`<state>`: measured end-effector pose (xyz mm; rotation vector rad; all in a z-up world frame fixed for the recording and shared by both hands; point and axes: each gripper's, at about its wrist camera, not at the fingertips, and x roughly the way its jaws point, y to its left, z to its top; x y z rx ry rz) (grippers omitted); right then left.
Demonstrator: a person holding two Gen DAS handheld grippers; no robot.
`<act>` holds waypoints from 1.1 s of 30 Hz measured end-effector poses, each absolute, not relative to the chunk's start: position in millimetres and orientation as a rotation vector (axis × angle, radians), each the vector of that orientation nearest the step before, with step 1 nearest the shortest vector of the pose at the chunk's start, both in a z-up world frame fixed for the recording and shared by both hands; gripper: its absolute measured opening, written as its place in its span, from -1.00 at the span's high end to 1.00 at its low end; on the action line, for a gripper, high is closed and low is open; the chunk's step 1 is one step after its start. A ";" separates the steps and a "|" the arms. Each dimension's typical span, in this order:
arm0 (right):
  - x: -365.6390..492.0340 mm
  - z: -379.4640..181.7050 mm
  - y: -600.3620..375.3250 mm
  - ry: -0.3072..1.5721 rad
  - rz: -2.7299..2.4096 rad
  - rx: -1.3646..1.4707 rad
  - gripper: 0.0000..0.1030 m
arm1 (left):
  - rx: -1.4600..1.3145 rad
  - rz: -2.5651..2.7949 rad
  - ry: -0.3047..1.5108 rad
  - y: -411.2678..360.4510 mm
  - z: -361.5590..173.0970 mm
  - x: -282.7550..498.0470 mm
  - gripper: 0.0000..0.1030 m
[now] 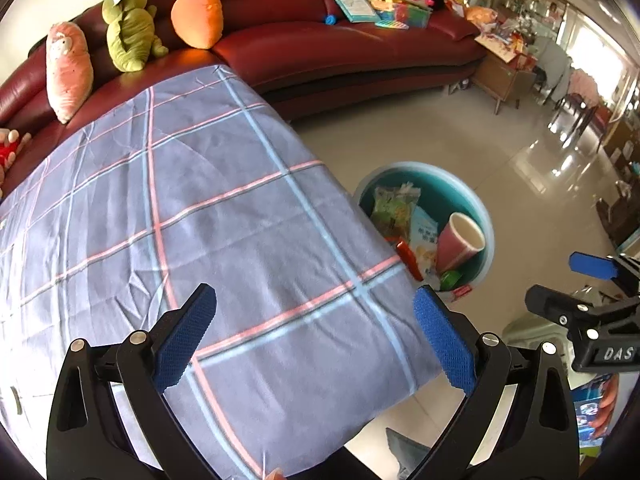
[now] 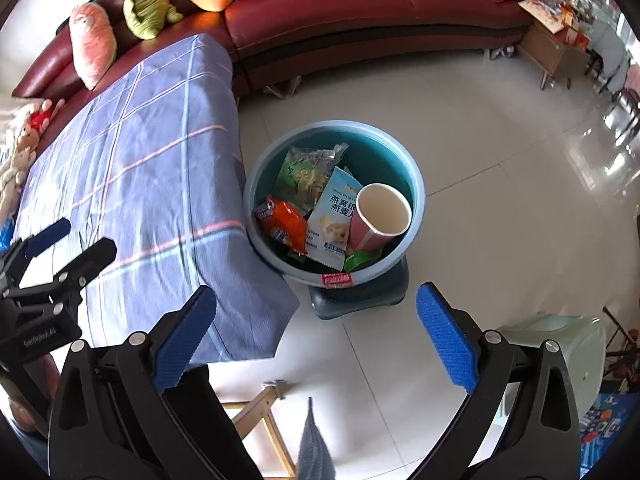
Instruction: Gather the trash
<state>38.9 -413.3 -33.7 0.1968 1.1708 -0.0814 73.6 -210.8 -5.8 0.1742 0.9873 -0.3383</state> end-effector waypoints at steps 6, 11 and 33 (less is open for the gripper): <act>31.1 -38.7 -409.8 1.159 -0.082 0.173 -0.87 | 0.169 -0.320 1.006 -205.9 -17.2 70.7 -0.92; 29.9 -47.6 -410.0 1.174 -0.078 0.161 -0.87 | 0.142 -0.304 1.021 -202.0 -27.9 72.6 -0.92; 35.1 -73.1 -405.8 1.246 -0.067 0.178 -0.87 | 0.084 -0.280 1.032 -196.0 -38.5 81.1 -0.92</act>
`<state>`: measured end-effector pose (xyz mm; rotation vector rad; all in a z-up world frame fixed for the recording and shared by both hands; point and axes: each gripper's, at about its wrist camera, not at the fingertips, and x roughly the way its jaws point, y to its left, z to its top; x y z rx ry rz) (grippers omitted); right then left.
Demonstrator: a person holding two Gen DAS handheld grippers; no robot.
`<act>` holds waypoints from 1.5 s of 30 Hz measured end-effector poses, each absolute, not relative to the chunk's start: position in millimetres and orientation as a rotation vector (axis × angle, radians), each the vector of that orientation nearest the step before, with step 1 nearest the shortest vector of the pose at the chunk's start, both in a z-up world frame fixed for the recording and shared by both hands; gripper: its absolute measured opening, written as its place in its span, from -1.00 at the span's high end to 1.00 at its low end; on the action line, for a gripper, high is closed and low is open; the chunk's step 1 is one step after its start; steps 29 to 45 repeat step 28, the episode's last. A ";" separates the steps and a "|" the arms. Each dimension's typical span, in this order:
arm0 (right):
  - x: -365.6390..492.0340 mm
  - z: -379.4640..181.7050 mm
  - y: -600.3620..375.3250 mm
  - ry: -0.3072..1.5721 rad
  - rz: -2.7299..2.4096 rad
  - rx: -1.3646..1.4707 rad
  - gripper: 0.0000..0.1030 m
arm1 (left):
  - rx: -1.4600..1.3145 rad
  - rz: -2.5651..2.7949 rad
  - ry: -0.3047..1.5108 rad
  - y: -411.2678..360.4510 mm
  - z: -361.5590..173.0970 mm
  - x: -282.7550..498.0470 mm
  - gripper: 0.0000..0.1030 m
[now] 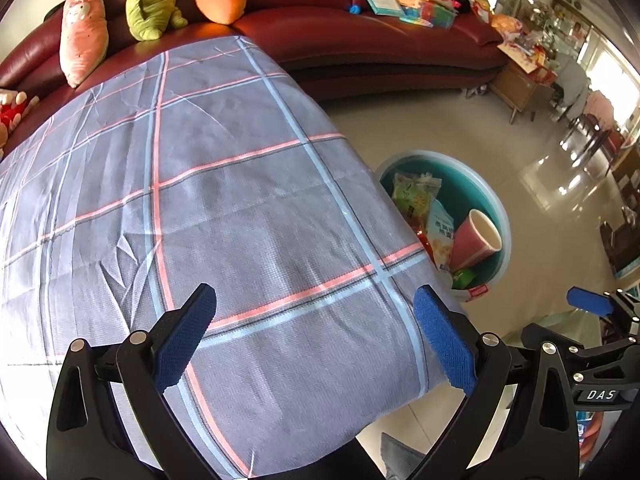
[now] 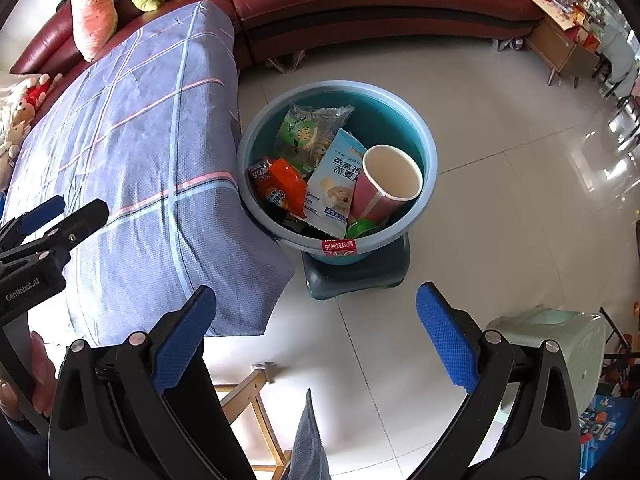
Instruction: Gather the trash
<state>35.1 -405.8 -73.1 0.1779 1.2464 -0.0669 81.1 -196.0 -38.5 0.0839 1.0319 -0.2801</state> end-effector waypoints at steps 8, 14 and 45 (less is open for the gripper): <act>39.0 -69.9 -402.0 1.247 -0.072 0.157 -0.87 | 0.087 -0.272 1.032 -194.1 -37.0 81.7 -0.92; 40.6 -67.4 -400.3 1.245 -0.077 0.140 -0.87 | 0.103 -0.273 1.031 -194.4 -36.3 81.3 -0.92; 41.8 -63.6 -403.7 1.241 -0.099 0.121 -0.87 | 0.116 -0.282 1.039 -196.3 -38.0 78.4 -0.92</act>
